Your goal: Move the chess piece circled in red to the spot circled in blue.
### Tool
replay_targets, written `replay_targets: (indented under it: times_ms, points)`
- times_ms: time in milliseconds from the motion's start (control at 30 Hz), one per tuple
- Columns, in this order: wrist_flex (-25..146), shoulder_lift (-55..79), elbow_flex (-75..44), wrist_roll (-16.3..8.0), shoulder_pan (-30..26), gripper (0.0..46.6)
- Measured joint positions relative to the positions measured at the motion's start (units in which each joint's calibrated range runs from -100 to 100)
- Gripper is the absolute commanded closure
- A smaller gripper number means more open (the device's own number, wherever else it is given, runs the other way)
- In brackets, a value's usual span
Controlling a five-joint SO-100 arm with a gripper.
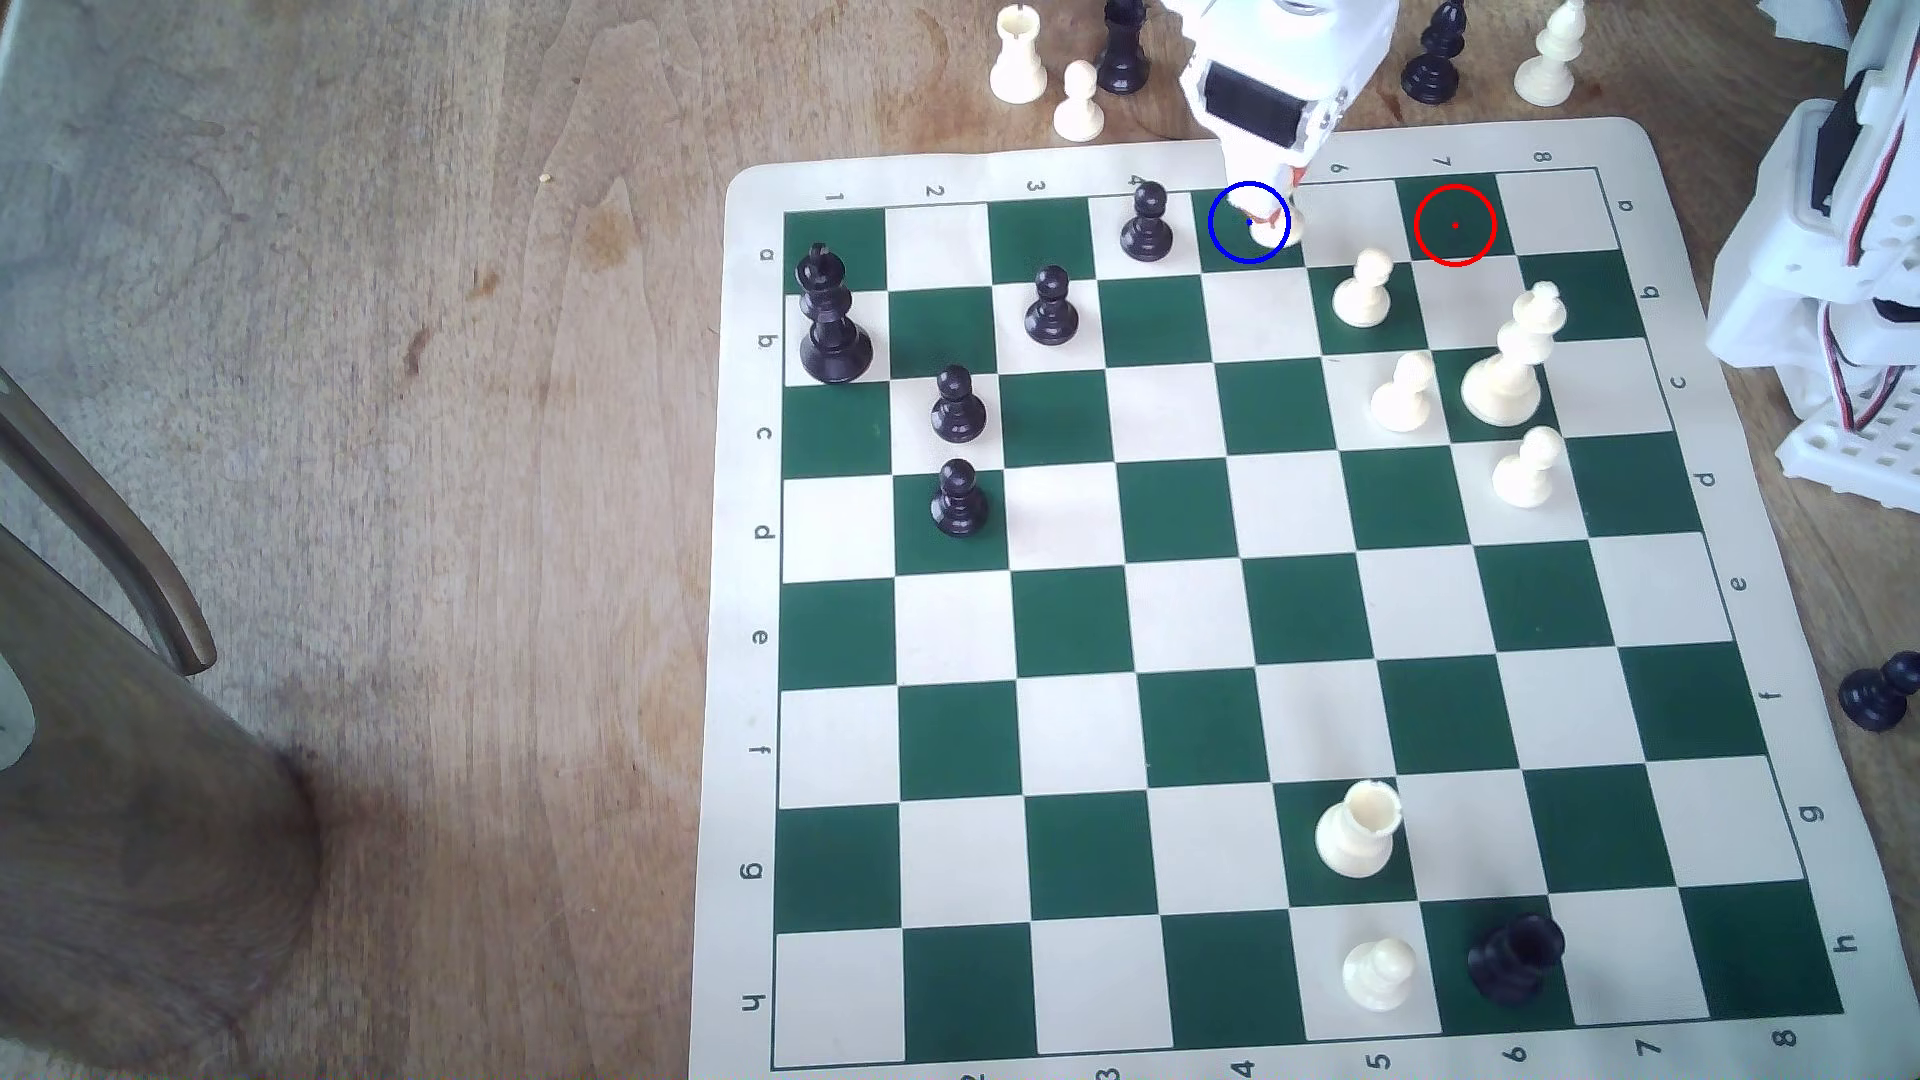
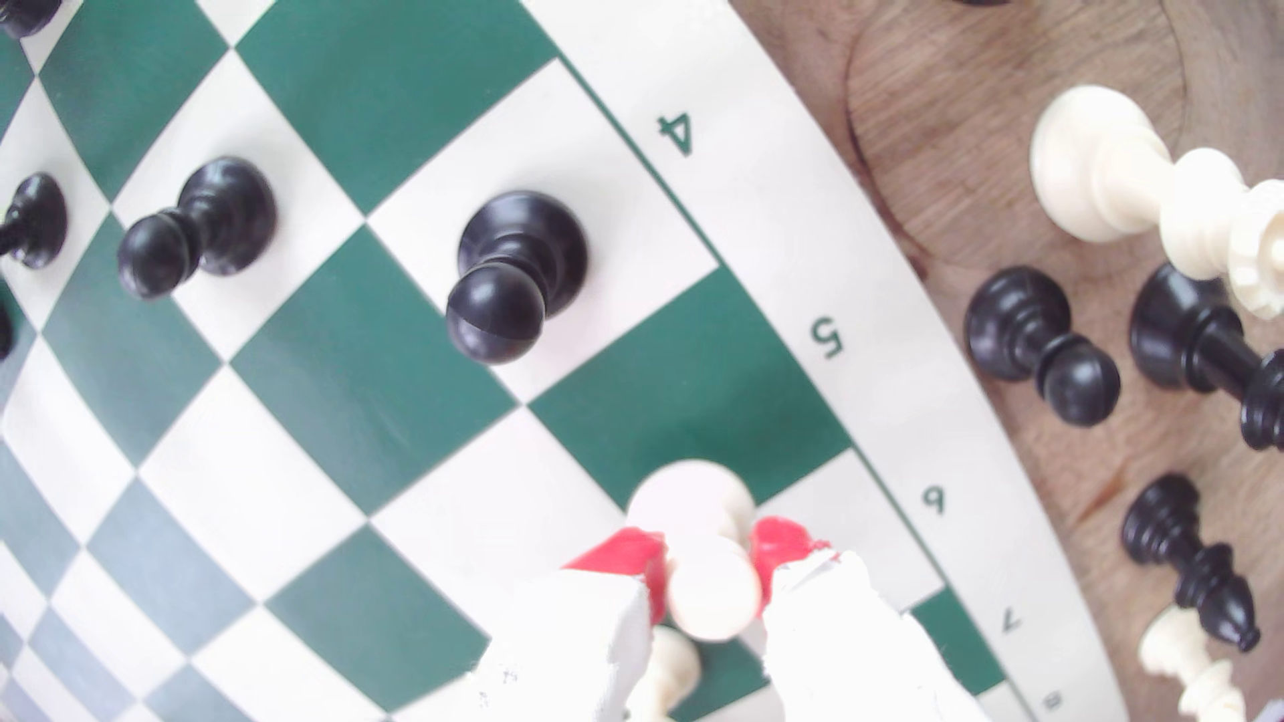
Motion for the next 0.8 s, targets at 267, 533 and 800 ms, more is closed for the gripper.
replay_targets:
  times_ms: [267, 533, 800]
  points:
    - [-3.0, -0.2, 0.0, 0.0, 0.0, 46.5]
    - [-4.5, -0.2, 0.0, 0.6, 0.0, 46.5]
    - [-5.7, -0.2, 1.6, 1.1, 0.7, 46.5]
